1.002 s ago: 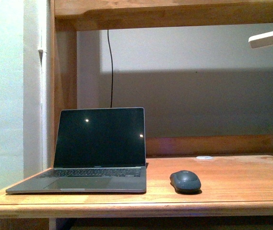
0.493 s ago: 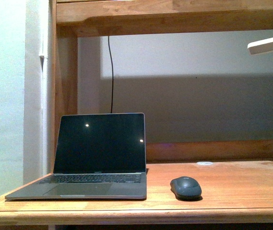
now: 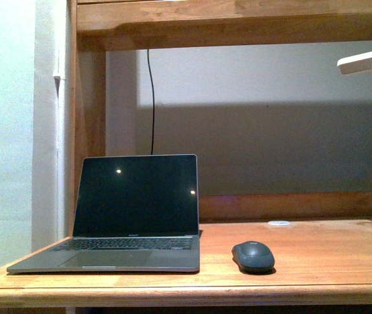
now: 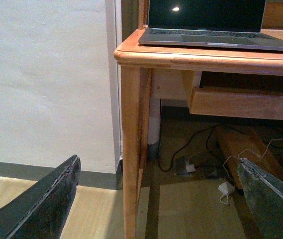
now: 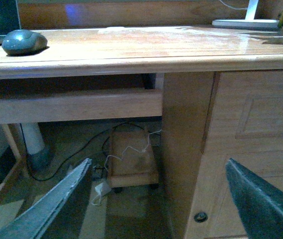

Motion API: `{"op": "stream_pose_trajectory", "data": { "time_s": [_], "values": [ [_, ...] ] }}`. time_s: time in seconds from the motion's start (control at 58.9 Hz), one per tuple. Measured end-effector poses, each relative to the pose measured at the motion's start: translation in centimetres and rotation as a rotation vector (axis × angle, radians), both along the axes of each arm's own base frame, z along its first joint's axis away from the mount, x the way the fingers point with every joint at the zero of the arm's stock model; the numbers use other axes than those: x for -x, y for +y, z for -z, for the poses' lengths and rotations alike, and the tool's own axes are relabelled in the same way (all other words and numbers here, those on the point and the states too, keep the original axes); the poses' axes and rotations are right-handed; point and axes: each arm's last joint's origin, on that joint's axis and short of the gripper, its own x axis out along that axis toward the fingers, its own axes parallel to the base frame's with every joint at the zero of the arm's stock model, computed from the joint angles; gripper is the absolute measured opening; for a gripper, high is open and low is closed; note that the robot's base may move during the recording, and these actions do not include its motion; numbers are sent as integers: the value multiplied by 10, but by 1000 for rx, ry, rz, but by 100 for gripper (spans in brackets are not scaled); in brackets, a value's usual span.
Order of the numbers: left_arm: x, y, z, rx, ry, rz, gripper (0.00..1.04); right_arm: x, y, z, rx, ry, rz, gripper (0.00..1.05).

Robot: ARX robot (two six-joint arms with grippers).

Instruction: Place mouse

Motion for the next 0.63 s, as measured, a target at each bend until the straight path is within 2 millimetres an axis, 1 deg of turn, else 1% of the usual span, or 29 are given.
{"op": "stream_pose_trajectory", "data": {
  "time_s": [0.085, 0.102, 0.17, 0.628],
  "values": [
    [0, 0, 0, 0, 0, 0, 97, 0, 0, 0, 0, 0, 0, 98],
    [0, 0, 0, 0, 0, 0, 97, 0, 0, 0, 0, 0, 0, 99],
    [0, 0, 0, 0, 0, 0, 97, 0, 0, 0, 0, 0, 0, 97],
    [0, 0, 0, 0, 0, 0, 97, 0, 0, 0, 0, 0, 0, 97]
  ]
}}
